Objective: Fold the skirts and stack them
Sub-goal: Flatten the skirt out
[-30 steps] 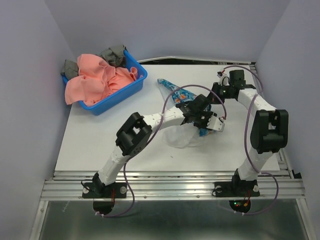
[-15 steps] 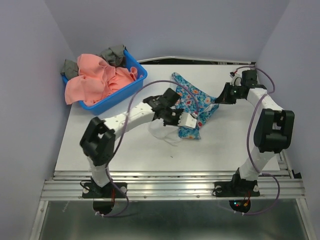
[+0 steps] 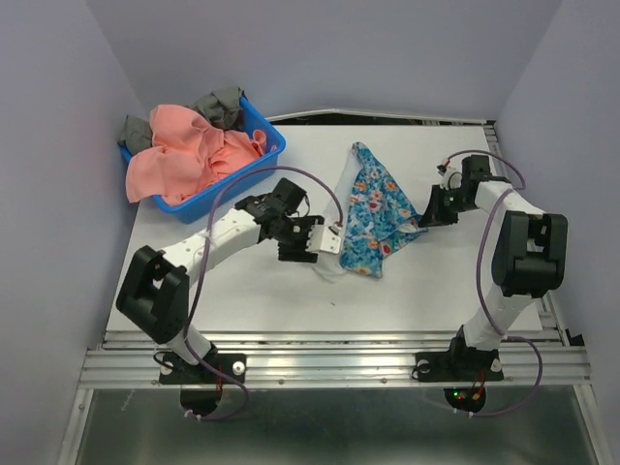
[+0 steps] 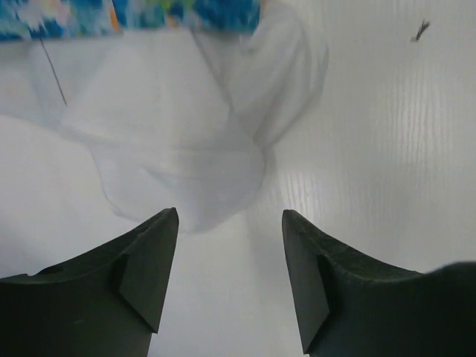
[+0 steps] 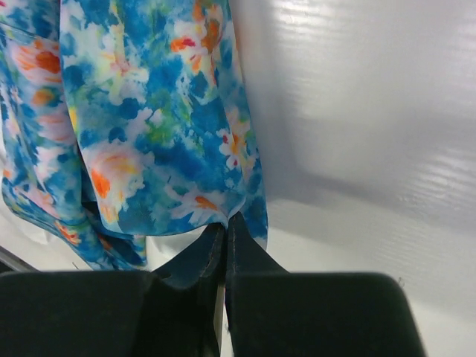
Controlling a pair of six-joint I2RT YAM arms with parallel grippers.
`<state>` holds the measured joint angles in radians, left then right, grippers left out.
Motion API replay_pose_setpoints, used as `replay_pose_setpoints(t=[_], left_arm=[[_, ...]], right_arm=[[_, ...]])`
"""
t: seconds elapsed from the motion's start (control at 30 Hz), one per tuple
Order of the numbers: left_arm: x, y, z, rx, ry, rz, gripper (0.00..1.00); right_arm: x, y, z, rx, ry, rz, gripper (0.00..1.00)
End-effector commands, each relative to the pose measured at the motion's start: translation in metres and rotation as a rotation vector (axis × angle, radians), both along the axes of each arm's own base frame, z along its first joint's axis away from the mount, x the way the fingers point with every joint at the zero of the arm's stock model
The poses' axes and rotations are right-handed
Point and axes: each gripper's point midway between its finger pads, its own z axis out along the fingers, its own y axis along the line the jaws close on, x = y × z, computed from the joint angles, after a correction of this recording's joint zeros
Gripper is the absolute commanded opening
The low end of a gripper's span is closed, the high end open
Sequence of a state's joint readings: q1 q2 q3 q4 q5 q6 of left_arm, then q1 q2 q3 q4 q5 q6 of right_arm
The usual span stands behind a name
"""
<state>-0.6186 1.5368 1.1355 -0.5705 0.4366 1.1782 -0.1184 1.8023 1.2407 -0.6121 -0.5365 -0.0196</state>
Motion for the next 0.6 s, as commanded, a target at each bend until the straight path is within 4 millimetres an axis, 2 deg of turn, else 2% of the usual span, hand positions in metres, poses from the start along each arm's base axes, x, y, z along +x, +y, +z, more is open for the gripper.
replay_pose_setpoints(t=[0.0,0.03,0.07,0.17,0.23,0.33,0.47,0.57], left_arm=[[0.002,-0.086,0.046,-0.176,-0.056,-0.059,0.7],[-0.006,-0.104,0.03,-0.16,0.01,-0.053,0.7],[-0.003,-0.12,0.04,-0.182,0.007,-0.055,0.7],[0.005,-0.144,0.022,-0.164,0.073,-0.003,0.7],[0.01,-0.146,0.002,-0.12,0.12,0.041,0.65],[0.015,-0.143,-0.006,-0.098,0.127,0.061,0.65],[0.014,-0.133,-0.024,-0.045,0.128,0.082,0.66],[0.021,-0.126,-0.039,-0.002,0.109,0.119,0.64]], right_arm=[[-0.006,-0.005,0.008,-0.022,-0.016,-0.004,0.01],[-0.005,-0.005,0.009,-0.024,-0.019,-0.007,0.01],[-0.005,-0.007,0.009,-0.03,-0.017,-0.015,0.01],[-0.006,-0.01,0.011,-0.049,-0.024,-0.027,0.01],[-0.008,-0.012,0.011,-0.064,-0.026,-0.029,0.01],[-0.009,-0.015,0.013,-0.087,-0.036,-0.033,0.01],[-0.013,-0.018,0.01,-0.107,-0.032,-0.03,0.01],[-0.015,-0.022,0.002,-0.135,-0.017,-0.026,0.01]])
